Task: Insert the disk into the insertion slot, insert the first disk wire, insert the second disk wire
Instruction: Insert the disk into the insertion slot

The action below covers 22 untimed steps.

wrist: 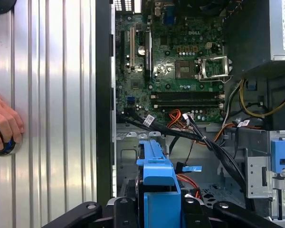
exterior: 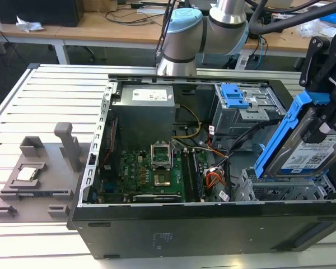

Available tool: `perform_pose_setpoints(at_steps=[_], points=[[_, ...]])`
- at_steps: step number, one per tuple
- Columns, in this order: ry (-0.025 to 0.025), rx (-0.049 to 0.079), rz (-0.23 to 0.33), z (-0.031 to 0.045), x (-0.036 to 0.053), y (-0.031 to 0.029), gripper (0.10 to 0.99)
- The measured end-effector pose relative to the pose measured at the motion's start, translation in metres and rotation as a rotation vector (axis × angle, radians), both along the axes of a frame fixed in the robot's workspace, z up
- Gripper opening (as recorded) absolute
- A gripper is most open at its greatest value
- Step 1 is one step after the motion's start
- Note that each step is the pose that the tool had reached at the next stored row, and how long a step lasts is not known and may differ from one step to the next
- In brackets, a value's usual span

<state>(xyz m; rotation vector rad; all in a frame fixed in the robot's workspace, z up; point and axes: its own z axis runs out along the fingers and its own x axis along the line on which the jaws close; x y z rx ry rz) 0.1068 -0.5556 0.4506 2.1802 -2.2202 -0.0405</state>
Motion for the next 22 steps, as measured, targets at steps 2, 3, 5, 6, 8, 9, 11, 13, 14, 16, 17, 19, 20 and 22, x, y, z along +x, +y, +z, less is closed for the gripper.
perform_pose_setpoints(at_steps=[2, 3, 5, 6, 8, 9, 11, 13, 14, 16, 17, 19, 20, 22], points=[[0.0, 0.0, 0.0, -0.0007, 0.0, 0.0025, 0.361], [0.0, 0.0, 0.0, -0.001, 0.0, 0.0034, 0.361], [0.0, 0.0, 0.0, -0.0019, 0.0, 0.0054, 0.361], [0.0, 0.0, 0.0, -0.0024, 0.0, 0.0064, 0.361], [0.0, 0.0, 0.0, -0.0044, 0.0, 0.0068, 0.361], [0.0, 0.0, 0.0, -0.0053, 0.0, 0.0068, 0.361], [0.0, 0.0, 0.0, -0.0091, 0.0, 0.0068, 0.361], [0.0, 0.0, 0.0, -0.0113, -0.0003, 0.0069, 0.361], [0.0, 0.0, 0.0, -0.0121, -0.0007, 0.0069, 0.361], [0.0, 0.0, 0.0, -0.0139, -0.0013, 0.0074, 0.361], [0.0, 0.0, 0.0, -0.0144, -0.0014, 0.0074, 0.361], [0.0, 0.0, 0.0, -0.0158, -0.0015, 0.0077, 0.361], [0.0, 0.0, 0.0, -0.0166, -0.0016, 0.0078, 0.361], [-0.0001, 0.0, 0.0, -0.0179, -0.0016, 0.008, 0.361]])
